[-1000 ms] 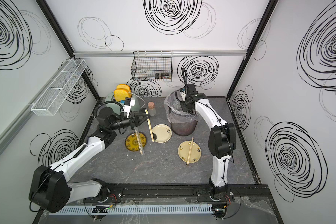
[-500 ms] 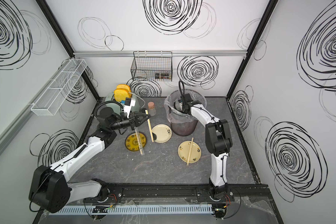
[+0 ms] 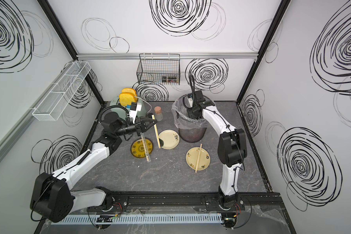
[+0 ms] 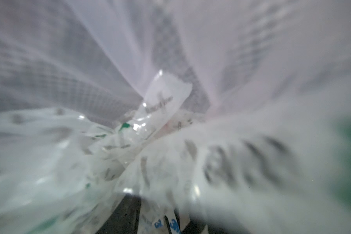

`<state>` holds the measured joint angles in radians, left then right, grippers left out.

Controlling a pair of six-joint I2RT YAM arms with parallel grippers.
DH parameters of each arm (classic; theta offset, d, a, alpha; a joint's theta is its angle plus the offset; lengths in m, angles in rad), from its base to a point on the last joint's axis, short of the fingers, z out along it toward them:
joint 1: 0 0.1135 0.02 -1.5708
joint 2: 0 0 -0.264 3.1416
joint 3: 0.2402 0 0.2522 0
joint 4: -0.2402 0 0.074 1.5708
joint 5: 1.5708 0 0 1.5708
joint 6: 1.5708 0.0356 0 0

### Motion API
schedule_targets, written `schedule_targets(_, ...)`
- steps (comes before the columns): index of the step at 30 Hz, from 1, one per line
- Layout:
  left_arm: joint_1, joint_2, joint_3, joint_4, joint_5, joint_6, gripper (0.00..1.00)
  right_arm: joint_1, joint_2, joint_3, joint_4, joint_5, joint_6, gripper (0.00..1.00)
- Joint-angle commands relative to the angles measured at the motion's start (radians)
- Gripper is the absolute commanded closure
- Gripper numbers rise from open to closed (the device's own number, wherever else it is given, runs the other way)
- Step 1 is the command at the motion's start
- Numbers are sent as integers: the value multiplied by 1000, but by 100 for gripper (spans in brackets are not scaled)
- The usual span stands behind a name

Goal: Remove the packaging of disposable chopsticks
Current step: Place the packet bag in the trash bin, then place the disposable chopsticks on the plate.

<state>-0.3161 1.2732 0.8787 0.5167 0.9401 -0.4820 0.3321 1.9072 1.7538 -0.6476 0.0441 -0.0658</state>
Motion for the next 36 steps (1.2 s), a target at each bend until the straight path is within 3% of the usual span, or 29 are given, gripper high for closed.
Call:
schedule_targets(1,-5,-6,16,16,-4,14,100,-1,-76,32,-35,-9,3,40)
schedule_targets(17,-22,3,17,4,-12,26,100,-13,-402,-125,113,-110,88,30)
schedule_targets(23,-38,11,22,-22,-21,44,100,-22,-688,-419,343,-205,132,29)
schedule_targets(27,-49,18,29,-51,-38,51,100,-10,-934,-695,545,-409,210,28)
schedule_targets(31,-69,37,45,-124,-124,76,100,38,-1097,-864,606,-504,248,28)
schedule_targets(36,-121,123,91,-277,-318,61,100,192,-1194,-1018,571,-392,204,30)
